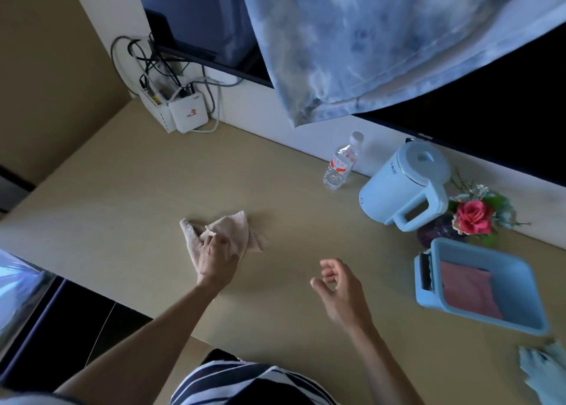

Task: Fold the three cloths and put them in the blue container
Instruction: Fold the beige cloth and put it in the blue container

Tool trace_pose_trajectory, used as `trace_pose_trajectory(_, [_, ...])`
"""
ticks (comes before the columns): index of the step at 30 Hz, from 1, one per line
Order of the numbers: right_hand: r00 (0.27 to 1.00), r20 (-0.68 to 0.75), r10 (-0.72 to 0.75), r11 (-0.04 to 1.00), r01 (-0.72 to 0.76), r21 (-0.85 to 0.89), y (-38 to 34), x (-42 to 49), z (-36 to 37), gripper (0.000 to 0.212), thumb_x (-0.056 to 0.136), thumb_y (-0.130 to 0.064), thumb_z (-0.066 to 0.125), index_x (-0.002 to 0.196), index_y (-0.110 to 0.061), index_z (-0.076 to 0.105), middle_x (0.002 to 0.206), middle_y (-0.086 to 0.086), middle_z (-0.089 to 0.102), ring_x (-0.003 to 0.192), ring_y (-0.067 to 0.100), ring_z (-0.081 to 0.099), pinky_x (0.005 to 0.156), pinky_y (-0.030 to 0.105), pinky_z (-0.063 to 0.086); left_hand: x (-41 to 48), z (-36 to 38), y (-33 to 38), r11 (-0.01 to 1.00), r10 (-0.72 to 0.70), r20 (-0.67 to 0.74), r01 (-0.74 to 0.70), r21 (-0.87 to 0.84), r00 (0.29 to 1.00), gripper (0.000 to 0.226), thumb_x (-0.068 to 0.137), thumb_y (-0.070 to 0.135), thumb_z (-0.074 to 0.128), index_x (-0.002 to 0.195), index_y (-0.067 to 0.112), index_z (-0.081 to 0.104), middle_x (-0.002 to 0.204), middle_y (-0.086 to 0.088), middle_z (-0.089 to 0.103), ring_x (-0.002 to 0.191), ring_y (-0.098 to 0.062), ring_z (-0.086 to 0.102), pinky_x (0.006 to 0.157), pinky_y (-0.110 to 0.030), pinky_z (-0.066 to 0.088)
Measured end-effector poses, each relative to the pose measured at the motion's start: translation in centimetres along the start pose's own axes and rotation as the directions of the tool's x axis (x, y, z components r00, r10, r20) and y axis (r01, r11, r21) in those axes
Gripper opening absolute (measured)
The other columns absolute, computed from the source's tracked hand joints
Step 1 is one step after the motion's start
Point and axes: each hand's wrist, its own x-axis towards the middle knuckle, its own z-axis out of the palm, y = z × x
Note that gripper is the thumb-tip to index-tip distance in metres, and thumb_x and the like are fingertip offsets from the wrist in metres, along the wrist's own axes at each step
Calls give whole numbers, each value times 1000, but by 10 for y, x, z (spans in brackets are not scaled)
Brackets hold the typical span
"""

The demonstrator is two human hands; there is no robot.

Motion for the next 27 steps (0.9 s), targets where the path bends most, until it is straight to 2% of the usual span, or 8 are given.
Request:
trace_pose_trajectory(4, [1000,5,-18,1000,18,7,-16,4,4,30,84,-17,76,111,-19,63,99,-2,65,90,11,62,76,8,45,-12,-31,42,943,152,-84,-170,-286,985,24,82,-7,68,102,1,59,92,-12,59,78,-12,54,77,-6,37])
trace_pose_trajectory(8, [998,12,-56,998,56,-1,-36,11,3,34,83,-17,77,113,-20,61,100,-3,65,92,10,63,82,22,49,-20,-66,72,860,313,-104,-328,-391,944,17,80,10,70,90,18,59,63,10,56,55,-3,51,53,-16,38])
trace_pose_trajectory(13, [961,42,-275,961,275,12,-80,18,-10,76,78,-13,81,143,-24,44,133,-8,53,124,-1,50,102,11,37,-44,-125,124,661,571,112,-374,-650,813,18,81,7,63,97,15,62,86,15,66,71,-1,63,63,-16,48])
trace_pose_trajectory(17, [917,209,-341,917,276,286,-122,11,-38,92,80,-6,76,155,-22,25,155,-13,37,135,-16,37,104,2,31,-59,-151,153,577,728,234,-393,-716,644,24,86,-4,64,107,6,59,93,-6,68,79,-11,62,72,-22,49])
trace_pose_trajectory(20, [910,257,-325,872,182,455,-134,7,-62,89,76,6,73,150,-23,34,140,4,54,124,-4,55,97,15,47,-68,-160,171,558,790,318,-399,-728,524,30,88,-6,65,113,6,55,100,-16,73,81,-16,63,72,-24,48])
trace_pose_trajectory(23, [924,265,-274,915,165,369,-131,9,-81,50,71,-11,79,117,-25,64,101,12,68,98,20,63,92,37,47,-72,-159,181,570,808,341,-493,-657,479,35,86,-4,70,113,12,54,98,-9,75,81,-24,66,72,-33,51])
trace_pose_trajectory(25, [939,254,-230,935,141,325,-128,9,-90,27,72,-15,78,97,-13,67,83,11,66,81,17,58,77,34,43,-71,-157,183,583,810,347,-583,-565,473,40,82,2,74,112,17,52,90,0,73,80,-23,66,72,-33,53])
trace_pose_trajectory(27, [946,237,-222,942,145,304,-124,8,-98,24,75,-14,78,88,-2,63,73,5,61,73,16,53,66,28,37,-69,-156,184,599,800,380,-652,-465,464,44,80,8,77,113,21,52,84,7,70,75,-18,64,71,-32,53])
